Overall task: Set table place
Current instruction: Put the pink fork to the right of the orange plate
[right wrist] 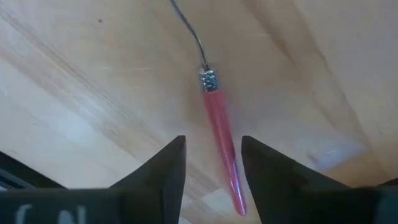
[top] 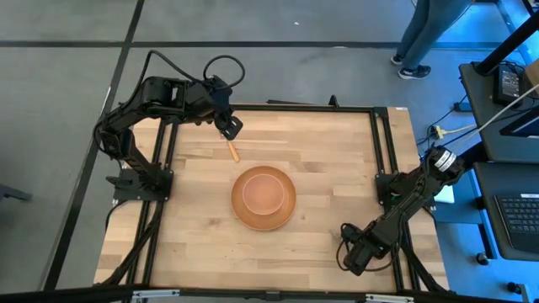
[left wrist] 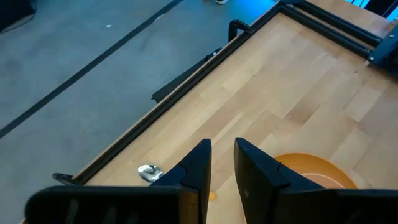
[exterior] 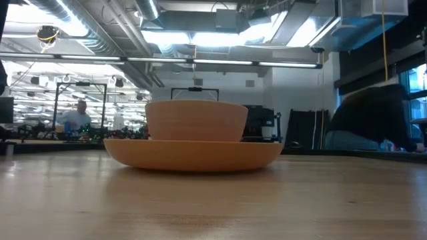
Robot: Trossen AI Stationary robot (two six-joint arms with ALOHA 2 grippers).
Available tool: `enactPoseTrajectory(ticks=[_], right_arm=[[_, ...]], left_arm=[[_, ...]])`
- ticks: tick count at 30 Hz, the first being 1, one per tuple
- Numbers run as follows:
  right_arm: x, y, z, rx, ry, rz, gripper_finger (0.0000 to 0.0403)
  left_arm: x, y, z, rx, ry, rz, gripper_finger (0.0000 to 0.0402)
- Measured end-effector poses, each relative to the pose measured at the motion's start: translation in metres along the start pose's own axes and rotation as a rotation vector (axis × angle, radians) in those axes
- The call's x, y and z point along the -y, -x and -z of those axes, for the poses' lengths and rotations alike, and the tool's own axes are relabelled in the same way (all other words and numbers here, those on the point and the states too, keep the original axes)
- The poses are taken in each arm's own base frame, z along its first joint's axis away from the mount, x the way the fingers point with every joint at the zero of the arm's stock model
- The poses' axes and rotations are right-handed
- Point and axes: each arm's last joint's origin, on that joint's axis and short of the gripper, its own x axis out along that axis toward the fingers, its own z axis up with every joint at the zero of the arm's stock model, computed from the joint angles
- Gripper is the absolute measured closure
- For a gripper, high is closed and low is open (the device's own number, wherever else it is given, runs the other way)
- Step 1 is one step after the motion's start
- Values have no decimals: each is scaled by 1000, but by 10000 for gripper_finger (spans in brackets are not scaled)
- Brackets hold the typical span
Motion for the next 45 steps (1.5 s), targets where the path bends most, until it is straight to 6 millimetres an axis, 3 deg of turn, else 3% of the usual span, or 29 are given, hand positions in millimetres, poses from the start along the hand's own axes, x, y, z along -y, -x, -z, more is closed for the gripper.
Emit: enactPoseTrajectory(ticks=[14, 23, 30, 36, 45], right_arm=[[-5, 0, 1, -23, -42, -53, 259], [-6, 0, 1, -19, -43, -56, 302], [-6, 1, -2, 84, -47, -61, 335], [-5, 2, -2, 82, -47, -60, 384], [11, 11, -12, 78, -230, 139, 394]], left_arm=[[0, 0, 0, 0, 0, 0, 339], [-1, 0, 0, 10, 1, -18, 339], [-1, 0, 0, 11, 1, -19, 339], [-1, 0, 0, 11, 1, -19, 339], [-1, 0, 0, 11, 1, -19, 339]])
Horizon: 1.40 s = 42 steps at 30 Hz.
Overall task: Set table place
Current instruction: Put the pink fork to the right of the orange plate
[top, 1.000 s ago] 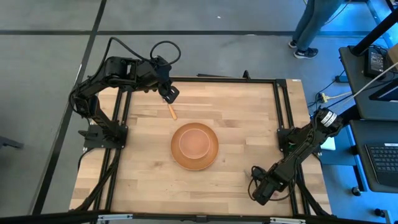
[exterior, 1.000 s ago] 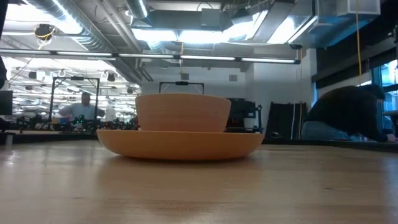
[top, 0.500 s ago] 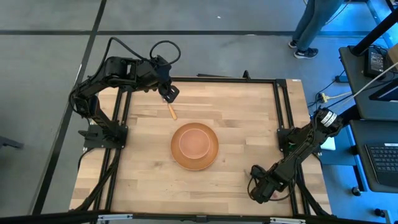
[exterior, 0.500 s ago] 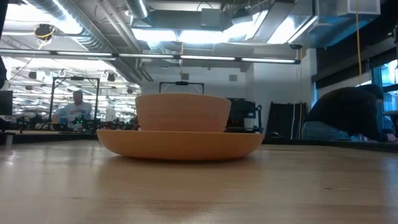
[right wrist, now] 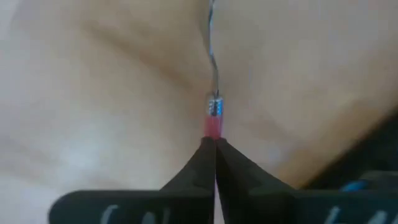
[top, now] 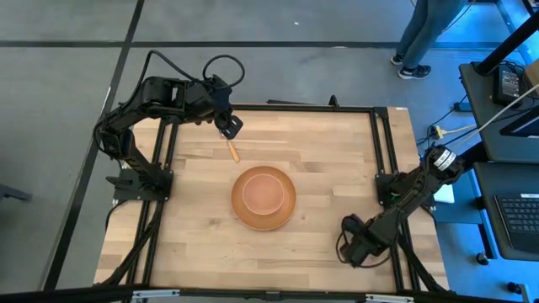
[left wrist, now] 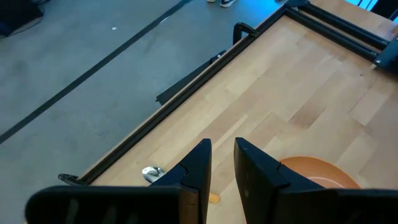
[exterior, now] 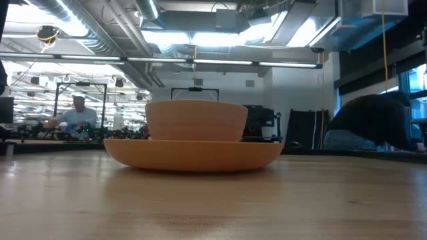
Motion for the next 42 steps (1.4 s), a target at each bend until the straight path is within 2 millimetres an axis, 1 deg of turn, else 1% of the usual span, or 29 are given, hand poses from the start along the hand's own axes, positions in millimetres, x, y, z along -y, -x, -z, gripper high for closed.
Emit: enactPoseTrajectory(ticks=[3, 7, 9, 13, 16, 19, 21, 23, 26, 28, 31, 34, 37, 42], right_arm=[[3, 16, -6, 26, -45, 103, 402], [6, 42, -18, 130, -134, 204, 403], [4, 52, -26, 179, -158, 199, 402], [-1, 59, -41, 218, -172, 155, 402], [2, 55, -45, 198, -185, 179, 402], [8, 44, -44, 99, -201, 226, 395], [10, 34, -44, 33, -216, 222, 387], [9, 21, -44, -25, -220, 171, 378], [1, 4, -45, -80, -201, 36, 362], [1, -2, -46, -90, -196, 3, 350], [4, -4, -46, -97, -197, 24, 334], [2, -1, -45, -97, -181, 20, 323], [-2, 3, -45, -80, -134, -9, 319], [-2, 3, -47, -84, -148, -10, 318]], left_arm=[[0, 0, 0, 0, 0, 0, 339], [0, 0, 0, 0, -1, 0, 339], [0, 0, 0, 0, -6, 0, 339], [0, 0, 0, 0, -9, 0, 339], [0, 0, 0, -4, -12, -3, 339], [-1, 0, 1, -9, -16, -6, 339], [-1, 0, 1, -9, -16, -5, 339], [-1, 0, 1, -9, -16, -5, 339], [-1, 0, 1, -9, -17, -5, 339], [-1, 0, 1, -11, -17, -3, 339], [0, 0, 1, -13, -17, 1, 339], [0, 0, 1, -13, -17, 1, 339], [0, 0, 1, -13, -16, 1, 339], [0, 0, 1, -13, -15, 0, 339]])
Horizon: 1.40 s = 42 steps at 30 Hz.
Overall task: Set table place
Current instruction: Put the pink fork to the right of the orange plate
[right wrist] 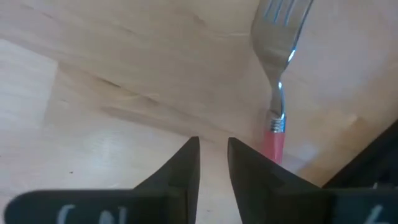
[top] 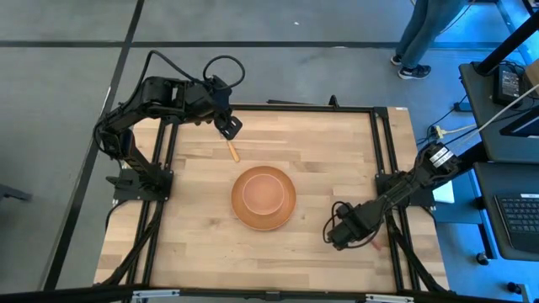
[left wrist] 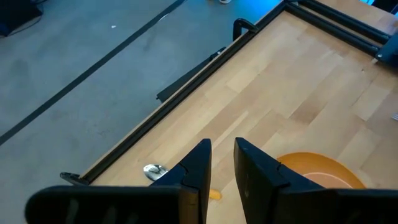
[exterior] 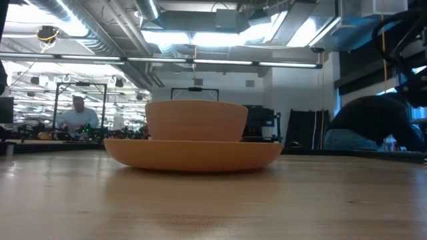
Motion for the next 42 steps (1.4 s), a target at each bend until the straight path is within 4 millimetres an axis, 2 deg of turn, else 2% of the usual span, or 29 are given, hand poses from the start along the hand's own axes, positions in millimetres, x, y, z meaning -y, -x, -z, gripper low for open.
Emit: enactPoseTrajectory(ticks=[6, 12, 20, 27, 34, 42], right_arm=[[-1, 1, -4, -38, -12, -2, 318], [3, 2, -4, -164, 18, 40, 318], [14, 3, -4, -138, 12, 155, 318], [16, 1, 1, -110, 91, 156, 318], [26, -12, 5, -157, 88, 198, 318], [27, -13, 8, -184, 95, 200, 318]], left_arm=[[0, 0, 0, 0, 7, 0, 339], [0, 0, 0, 0, 27, -1, 339], [0, 0, 0, 1, 27, -2, 339], [0, 0, 0, 1, 26, -2, 339], [0, 0, 0, 1, 26, -3, 339], [0, 0, 0, 2, 26, -3, 339]])
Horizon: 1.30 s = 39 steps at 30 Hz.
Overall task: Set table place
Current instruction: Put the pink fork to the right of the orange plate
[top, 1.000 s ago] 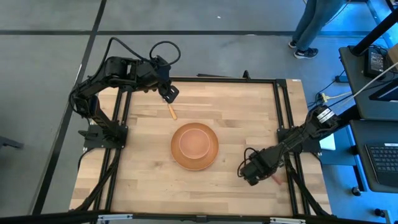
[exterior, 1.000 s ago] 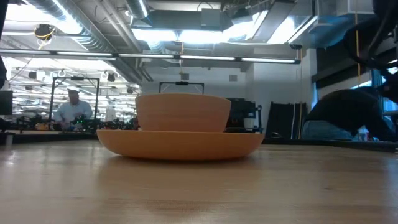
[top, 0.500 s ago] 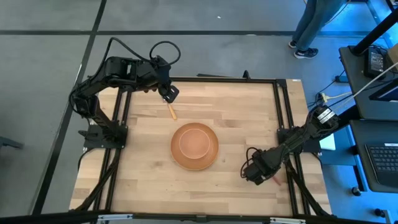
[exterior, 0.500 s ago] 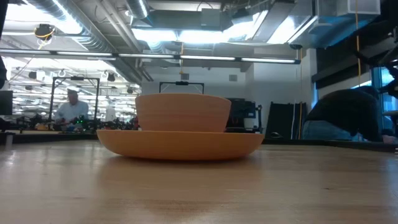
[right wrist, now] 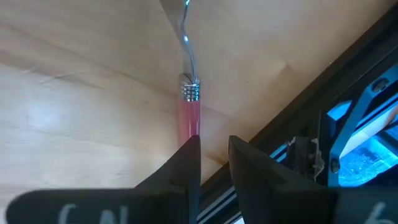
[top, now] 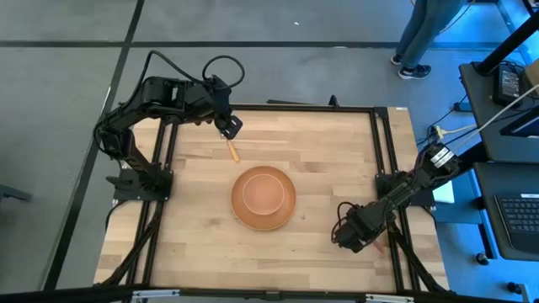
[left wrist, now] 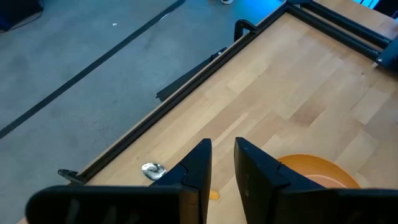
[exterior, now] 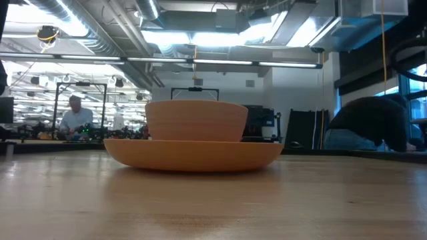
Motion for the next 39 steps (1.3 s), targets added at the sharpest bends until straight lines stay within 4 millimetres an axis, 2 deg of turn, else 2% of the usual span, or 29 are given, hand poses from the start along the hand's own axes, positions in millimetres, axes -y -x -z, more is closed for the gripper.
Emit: enactPoseTrajectory(ticks=[18, 32, 39], right_arm=[[-8, 3, 1, 0, 30, -68, 318], [-7, 3, 0, 43, 20, -59, 318], [-7, 3, -2, 118, 18, -64, 318]], left_arm=[[0, 0, 0, 0, 1, 0, 339], [0, 0, 0, 0, 0, 0, 339], [0, 0, 0, 0, 0, 0, 339]])
